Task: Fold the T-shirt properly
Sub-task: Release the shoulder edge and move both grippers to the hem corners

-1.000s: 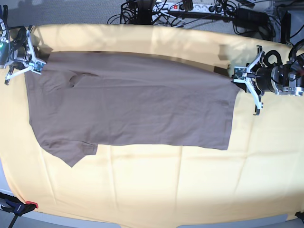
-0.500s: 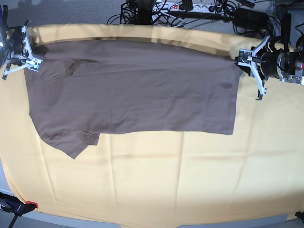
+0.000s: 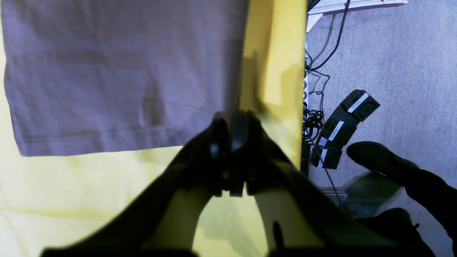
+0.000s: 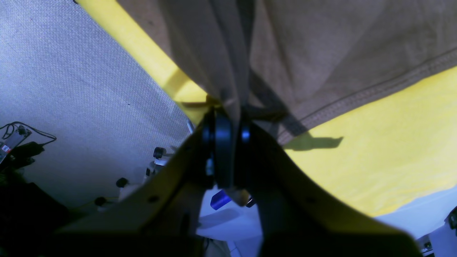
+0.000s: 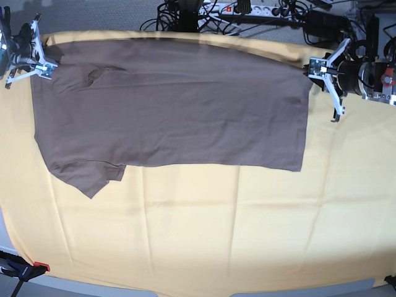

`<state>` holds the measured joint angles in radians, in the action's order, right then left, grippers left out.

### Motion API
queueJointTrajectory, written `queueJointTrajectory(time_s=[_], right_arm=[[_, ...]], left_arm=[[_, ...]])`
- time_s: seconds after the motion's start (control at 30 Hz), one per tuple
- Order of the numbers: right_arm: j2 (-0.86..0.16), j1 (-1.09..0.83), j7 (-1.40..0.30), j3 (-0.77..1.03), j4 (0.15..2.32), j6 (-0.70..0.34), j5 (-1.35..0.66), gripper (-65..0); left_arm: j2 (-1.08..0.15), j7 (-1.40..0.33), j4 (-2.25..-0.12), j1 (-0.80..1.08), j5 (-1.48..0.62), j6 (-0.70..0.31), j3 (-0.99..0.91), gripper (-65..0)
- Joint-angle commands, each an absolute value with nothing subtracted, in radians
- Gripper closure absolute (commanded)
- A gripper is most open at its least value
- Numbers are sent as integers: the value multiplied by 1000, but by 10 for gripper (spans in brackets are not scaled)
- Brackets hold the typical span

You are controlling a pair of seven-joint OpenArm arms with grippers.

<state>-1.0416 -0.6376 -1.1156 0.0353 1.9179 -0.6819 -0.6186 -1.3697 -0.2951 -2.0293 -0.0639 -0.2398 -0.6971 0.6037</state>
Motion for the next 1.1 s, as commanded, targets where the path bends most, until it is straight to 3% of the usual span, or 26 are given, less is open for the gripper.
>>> queueJointTrajectory(time_s=[0.0, 0.1, 0.13, 0.17, 0.47, 0.63, 0.83, 0.93, 1.07], right_arm=[[-1067, -637, -1139, 47, 1925, -681, -603, -35], [-1067, -632, -1155, 48, 1928, -653, -604, -308], [-1067, -632, -1159, 47, 1932, -647, -604, -363], [-1067, -632, -1168, 48, 1941, -647, -603, -377], [-1066, -632, -1168, 178, 2098, -607, -604, -377], [-1066, -632, -1093, 348, 2111, -582, -668, -377], [-1063, -632, -1031, 462, 2109, -525, -685, -377], [-1061, -632, -1031, 465, 2109, -522, -685, -377], [-1041, -632, -1030, 465, 2109, -523, -685, -377]], left_arm=[[-1399, -294, -2037, -76, -245, -698, 593, -2], [-1399, -327, -2039, -82, -245, -698, 593, -194], [-1400, -340, -2043, -87, -246, -698, 593, -245], [-1400, -355, -2048, -93, -246, -698, 593, -273], [-1435, -483, -2087, -228, -405, -697, 593, -278], [-1406, -503, -2028, -336, -532, -496, 593, -278], [-1241, -524, -1745, -440, -677, -316, 588, -278], [-1128, -566, -1539, -458, -796, -345, 532, -278], [-997, -625, -1270, -458, -996, -482, 398, -278]])
